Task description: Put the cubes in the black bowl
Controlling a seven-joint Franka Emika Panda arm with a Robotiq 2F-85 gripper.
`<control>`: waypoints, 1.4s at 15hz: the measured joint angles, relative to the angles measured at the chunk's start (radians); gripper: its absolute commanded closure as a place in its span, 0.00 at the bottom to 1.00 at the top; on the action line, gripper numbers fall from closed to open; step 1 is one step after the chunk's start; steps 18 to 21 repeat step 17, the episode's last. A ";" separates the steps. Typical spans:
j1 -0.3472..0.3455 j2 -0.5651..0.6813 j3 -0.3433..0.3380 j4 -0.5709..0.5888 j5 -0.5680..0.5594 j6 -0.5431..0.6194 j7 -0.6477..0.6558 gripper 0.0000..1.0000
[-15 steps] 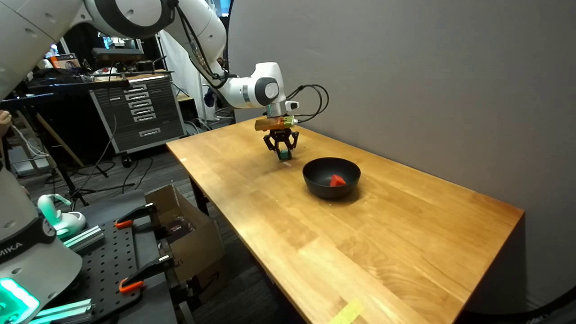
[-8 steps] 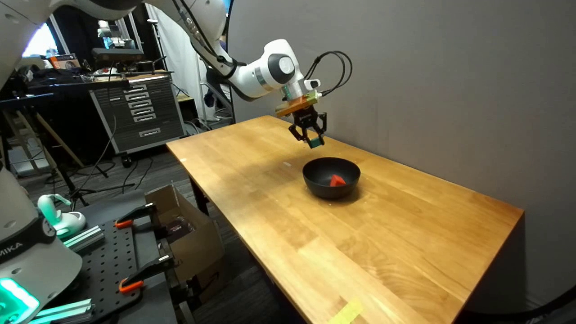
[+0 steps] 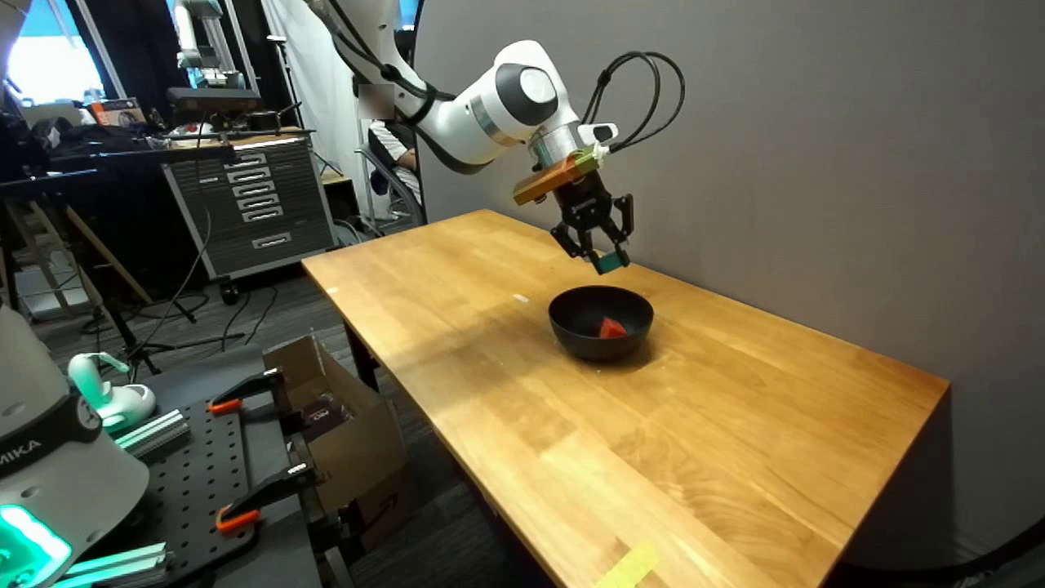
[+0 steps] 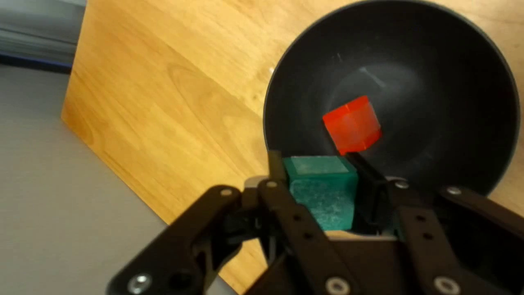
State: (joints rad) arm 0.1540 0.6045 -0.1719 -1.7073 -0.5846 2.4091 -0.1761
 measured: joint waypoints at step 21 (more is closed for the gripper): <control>-0.162 -0.194 0.206 -0.257 0.254 -0.134 -0.251 0.00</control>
